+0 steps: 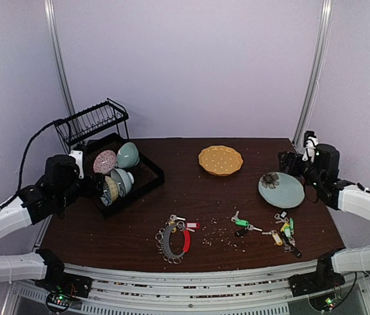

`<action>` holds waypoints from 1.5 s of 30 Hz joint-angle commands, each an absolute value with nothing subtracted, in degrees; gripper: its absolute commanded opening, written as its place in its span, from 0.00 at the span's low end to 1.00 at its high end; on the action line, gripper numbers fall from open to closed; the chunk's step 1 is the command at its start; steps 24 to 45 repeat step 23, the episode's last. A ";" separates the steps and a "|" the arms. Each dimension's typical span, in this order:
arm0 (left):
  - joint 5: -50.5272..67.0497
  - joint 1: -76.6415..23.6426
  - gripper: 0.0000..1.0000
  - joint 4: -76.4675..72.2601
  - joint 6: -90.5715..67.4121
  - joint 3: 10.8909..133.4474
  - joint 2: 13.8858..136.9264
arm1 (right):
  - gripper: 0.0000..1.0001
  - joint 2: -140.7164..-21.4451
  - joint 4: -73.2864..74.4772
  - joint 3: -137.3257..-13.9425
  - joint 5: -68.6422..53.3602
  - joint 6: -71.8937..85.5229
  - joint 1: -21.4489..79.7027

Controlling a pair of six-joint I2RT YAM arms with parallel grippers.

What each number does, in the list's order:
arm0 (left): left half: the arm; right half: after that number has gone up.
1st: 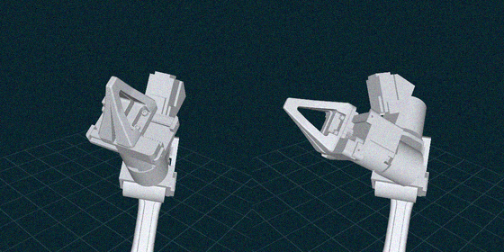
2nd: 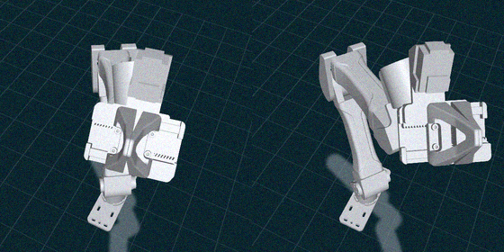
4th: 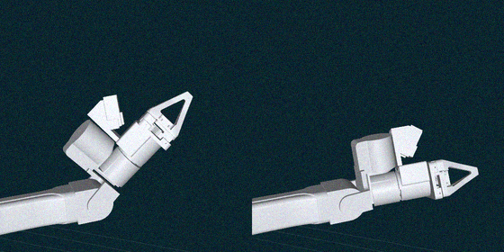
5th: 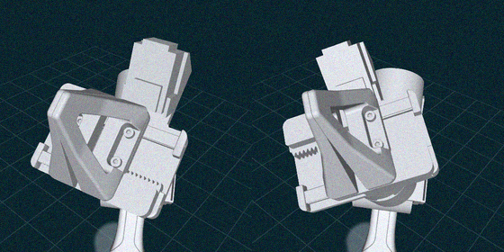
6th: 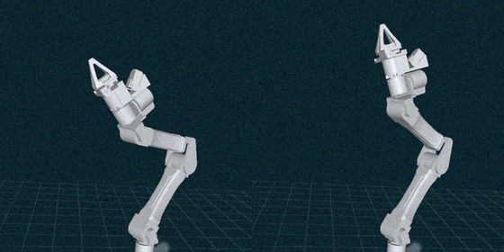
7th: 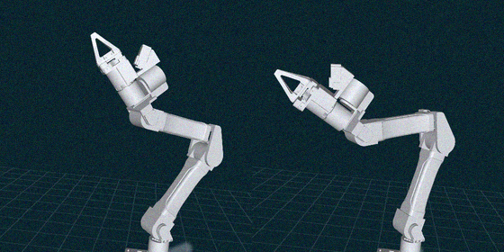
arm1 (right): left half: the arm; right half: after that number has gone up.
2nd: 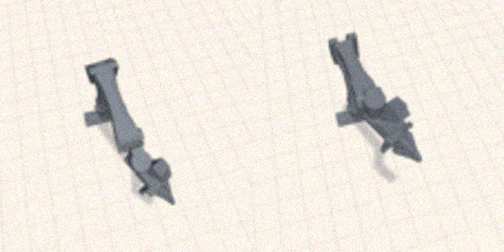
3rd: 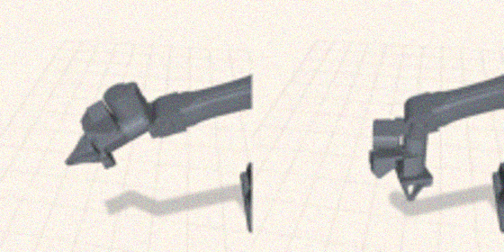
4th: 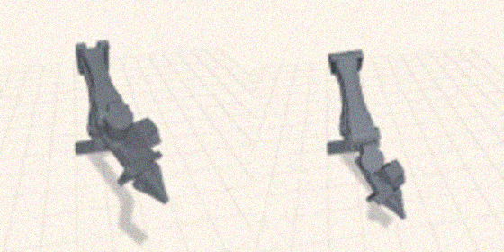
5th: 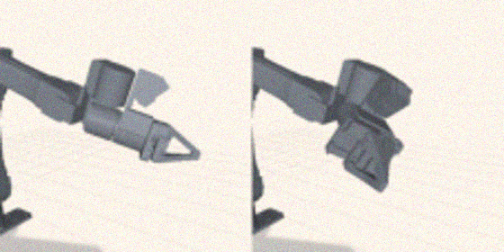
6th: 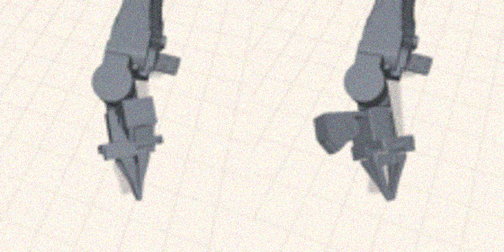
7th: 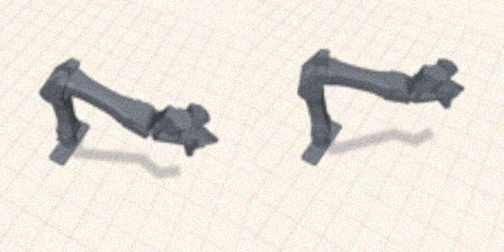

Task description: Put the keys on the keyring

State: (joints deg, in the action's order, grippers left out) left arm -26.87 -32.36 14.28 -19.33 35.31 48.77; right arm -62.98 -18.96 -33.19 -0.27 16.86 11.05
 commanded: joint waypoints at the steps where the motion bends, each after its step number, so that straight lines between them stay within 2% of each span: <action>1: -14.20 -21.83 0.98 0.04 -17.46 31.83 51.97 | 1.00 -59.97 -27.88 -27.74 9.24 17.43 8.87; 3: -18.54 -16.50 0.98 -3.27 -18.71 30.27 54.58 | 1.00 -59.75 -30.39 -25.05 13.92 19.33 8.81; 5: -27.49 -15.95 0.98 -6.62 -17.34 28.88 56.38 | 1.00 -59.64 -34.18 -21.75 19.16 21.92 8.79; 7: -31.35 -15.99 0.98 -12.73 -15.25 26.37 56.49 | 1.00 -59.55 -38.12 -18.49 21.74 22.15 8.79; 12: -31.43 -15.29 0.98 -35.82 -8.38 15.83 54.82 | 1.00 -61.40 -42.98 -14.70 28.19 22.89 8.78; 17: -33.16 -14.38 0.98 -43.60 -6.60 10.81 57.20 | 1.00 -60.96 -45.41 -13.53 28.87 19.35 8.79; 20: -29.75 -12.22 0.98 -51.59 -6.25 6.44 59.10 | 1.00 -61.25 -49.60 -11.71 29.17 17.14 8.75; 23: -28.60 -10.78 0.98 -53.56 -6.40 5.98 62.81 | 1.00 -62.56 -49.35 -12.21 29.13 16.13 8.70; 45: -28.60 -10.78 0.98 -53.56 -6.40 5.98 62.81 | 1.00 -62.56 -49.35 -12.21 29.13 16.13 8.70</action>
